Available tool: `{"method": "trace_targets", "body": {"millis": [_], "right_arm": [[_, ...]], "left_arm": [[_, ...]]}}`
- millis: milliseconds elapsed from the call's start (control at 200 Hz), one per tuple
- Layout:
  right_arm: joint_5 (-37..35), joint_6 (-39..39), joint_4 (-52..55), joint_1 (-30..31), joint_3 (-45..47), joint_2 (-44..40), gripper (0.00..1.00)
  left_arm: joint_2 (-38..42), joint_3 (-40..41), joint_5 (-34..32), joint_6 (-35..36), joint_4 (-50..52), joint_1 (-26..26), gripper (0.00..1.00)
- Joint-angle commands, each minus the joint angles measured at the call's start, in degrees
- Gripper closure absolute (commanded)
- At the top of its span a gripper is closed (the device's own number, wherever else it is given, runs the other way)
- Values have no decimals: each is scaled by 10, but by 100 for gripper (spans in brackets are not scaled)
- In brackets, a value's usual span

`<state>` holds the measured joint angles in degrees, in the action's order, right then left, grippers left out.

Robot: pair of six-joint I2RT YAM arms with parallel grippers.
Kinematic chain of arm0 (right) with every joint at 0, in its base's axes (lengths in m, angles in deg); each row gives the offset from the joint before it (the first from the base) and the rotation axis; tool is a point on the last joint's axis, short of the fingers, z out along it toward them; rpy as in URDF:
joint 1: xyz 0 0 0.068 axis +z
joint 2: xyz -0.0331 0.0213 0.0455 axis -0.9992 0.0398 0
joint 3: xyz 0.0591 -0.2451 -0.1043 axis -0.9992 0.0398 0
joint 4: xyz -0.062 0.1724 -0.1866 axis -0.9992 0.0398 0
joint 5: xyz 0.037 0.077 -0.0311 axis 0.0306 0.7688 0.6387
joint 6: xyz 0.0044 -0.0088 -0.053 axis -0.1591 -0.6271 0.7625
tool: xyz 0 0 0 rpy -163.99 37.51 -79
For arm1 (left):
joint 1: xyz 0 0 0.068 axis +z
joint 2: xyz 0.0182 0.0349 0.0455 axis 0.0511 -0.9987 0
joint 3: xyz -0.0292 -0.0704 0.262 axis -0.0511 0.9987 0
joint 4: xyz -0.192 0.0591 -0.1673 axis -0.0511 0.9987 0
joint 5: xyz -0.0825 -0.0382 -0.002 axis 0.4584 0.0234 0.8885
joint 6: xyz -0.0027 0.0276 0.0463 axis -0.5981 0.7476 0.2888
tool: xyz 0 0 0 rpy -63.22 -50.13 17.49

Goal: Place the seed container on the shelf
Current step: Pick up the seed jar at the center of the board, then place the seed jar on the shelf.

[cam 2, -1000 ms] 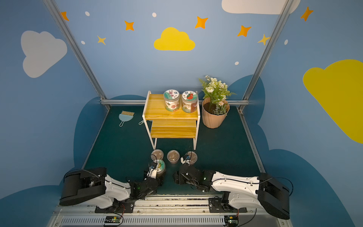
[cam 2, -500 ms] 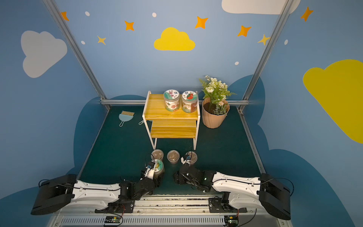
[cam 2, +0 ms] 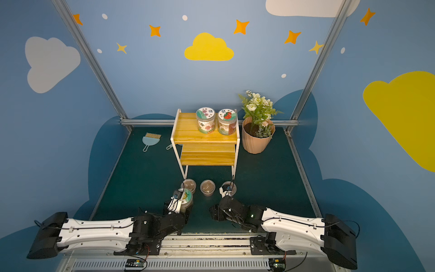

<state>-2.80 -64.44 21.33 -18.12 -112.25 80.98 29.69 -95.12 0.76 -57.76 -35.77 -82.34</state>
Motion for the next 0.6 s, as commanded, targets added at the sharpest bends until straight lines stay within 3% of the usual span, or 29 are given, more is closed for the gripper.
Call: {"method": "trace_targets", "body": {"millis": [0,295,591], "right_arm": [[-11,12,30,2,1,-17,24],[-15,16,43,2,-12,-10,24],[-23,27,34,2,-14,-18,24]], "left_arm": [[6,-44,-32,-22,88,-1,28],[12,-118,-49,5,144,2,28],[32,-225,-42,101,166,35,28]]}}
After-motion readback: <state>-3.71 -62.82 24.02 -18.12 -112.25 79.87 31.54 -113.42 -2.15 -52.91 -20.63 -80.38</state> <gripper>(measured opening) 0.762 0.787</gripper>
